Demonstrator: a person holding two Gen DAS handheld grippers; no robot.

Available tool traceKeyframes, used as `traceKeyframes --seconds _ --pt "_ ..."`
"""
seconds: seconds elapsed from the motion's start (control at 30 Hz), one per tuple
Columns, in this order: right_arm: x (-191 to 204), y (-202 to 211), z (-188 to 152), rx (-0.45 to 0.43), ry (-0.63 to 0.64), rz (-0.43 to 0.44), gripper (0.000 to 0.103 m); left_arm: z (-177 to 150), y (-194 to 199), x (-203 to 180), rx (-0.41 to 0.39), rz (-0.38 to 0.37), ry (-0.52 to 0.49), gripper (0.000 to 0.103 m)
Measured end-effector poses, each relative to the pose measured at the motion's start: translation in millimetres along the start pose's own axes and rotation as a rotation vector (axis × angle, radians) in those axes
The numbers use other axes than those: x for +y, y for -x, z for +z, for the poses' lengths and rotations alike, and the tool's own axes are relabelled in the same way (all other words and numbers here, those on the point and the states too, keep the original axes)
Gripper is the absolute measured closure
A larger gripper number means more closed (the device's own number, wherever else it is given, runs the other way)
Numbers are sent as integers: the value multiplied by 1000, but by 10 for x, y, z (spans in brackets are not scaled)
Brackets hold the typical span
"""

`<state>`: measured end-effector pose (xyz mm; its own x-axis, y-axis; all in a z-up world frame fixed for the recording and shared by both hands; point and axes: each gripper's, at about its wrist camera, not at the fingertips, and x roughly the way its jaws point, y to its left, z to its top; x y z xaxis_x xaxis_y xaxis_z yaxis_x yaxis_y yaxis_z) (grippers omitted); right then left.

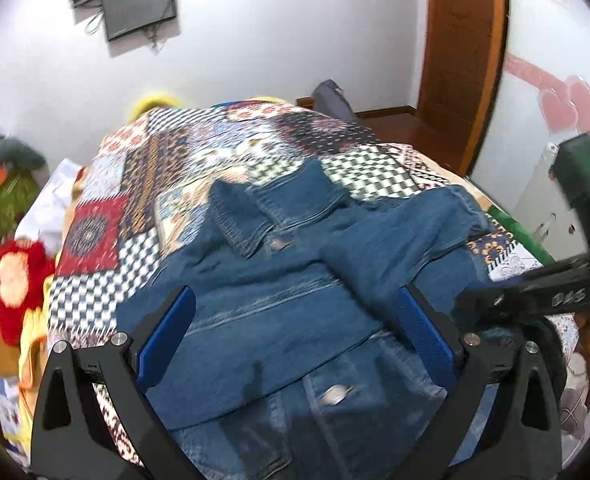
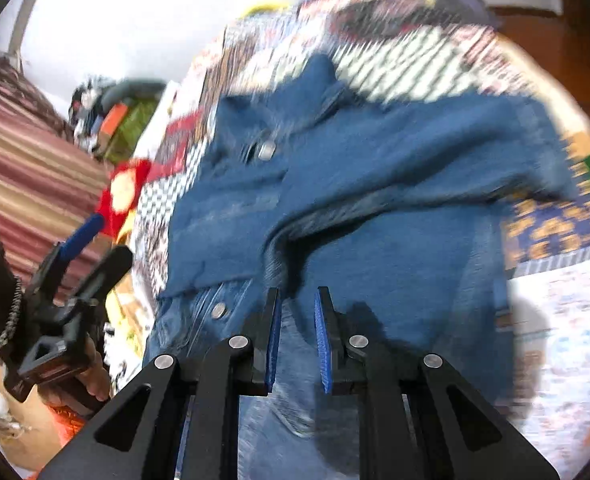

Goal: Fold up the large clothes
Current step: 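Grasp the jacket hem with the right gripper while the left gripper grasps the sleeve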

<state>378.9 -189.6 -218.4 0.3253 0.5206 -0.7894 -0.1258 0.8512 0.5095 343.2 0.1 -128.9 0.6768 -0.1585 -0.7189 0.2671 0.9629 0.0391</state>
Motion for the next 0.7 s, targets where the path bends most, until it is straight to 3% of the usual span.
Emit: traceKeyframes --seconds 0.13,0.3,0.43,0.7 --pt "-275 485 60 -131 -2 -91 90 237 -177 -337 15 -68 -50 2" --pt "-685 907 73 -228 -31 -226 90 451 -608 -815 107 -165 -126 2" --pt "-973 1005 81 -233 -70 -257 90 534 -1053 -1172 230 -234 -189 3" --pt "-1305 719 2 -160 -145 -224 90 431 -1732 -1521 409 -265 -291 24"
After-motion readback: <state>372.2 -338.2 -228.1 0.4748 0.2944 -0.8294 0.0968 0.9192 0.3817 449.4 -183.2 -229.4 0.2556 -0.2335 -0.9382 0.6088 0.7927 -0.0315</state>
